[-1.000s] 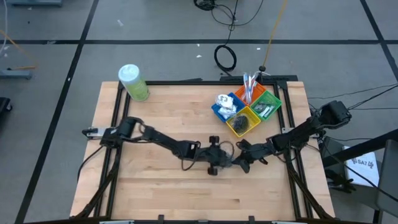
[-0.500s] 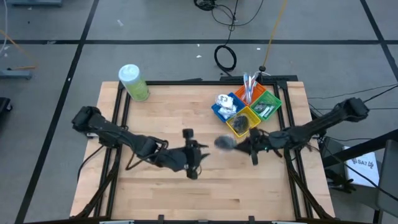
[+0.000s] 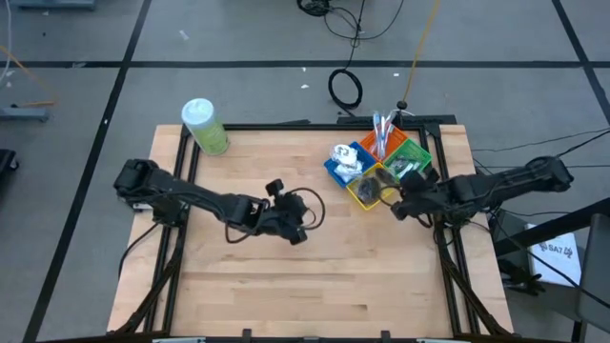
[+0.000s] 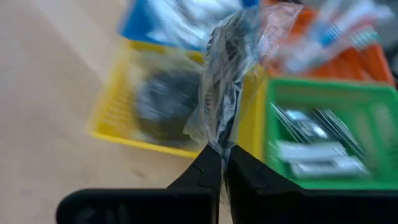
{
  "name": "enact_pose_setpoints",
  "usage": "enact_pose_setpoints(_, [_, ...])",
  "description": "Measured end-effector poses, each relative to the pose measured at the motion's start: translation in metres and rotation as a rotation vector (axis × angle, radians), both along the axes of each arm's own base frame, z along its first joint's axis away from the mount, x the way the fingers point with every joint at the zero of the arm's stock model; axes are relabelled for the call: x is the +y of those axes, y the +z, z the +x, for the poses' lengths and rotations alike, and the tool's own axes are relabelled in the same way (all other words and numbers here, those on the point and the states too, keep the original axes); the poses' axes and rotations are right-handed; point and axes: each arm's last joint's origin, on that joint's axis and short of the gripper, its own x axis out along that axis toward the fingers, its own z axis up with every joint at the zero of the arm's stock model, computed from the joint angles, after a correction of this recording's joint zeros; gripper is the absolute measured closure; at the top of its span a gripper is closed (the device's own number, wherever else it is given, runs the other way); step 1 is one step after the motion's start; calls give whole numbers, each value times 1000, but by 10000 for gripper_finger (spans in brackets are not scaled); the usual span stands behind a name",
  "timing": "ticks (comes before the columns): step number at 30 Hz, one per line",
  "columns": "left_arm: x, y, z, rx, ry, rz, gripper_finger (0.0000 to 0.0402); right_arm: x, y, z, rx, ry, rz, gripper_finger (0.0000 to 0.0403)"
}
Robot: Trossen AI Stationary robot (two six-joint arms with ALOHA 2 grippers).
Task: Pick & Place Travel size toiletries
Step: Put the black hairbrush into the yellow bin
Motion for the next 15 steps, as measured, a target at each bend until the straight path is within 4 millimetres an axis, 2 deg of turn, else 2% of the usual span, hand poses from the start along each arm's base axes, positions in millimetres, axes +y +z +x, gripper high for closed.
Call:
enact_pose_setpoints(4, [16, -9, 0, 8, 59, -50, 268, -10, -14, 0, 98, -87, -12, 402])
enact_pose_setpoints(8, [28, -10, 3, -1, 83, -97, 268, -14, -24, 8, 124, -72, -33, 388])
enact_pose_setpoints(11, [33, -9, 4, -13, 89, -118, 268, -14, -27, 14, 133, -1, -61, 362])
enact_pose_setpoints(15, [34, -9, 5, -13, 85, -130, 268, -12, -26, 20, 80, 51, -36, 301])
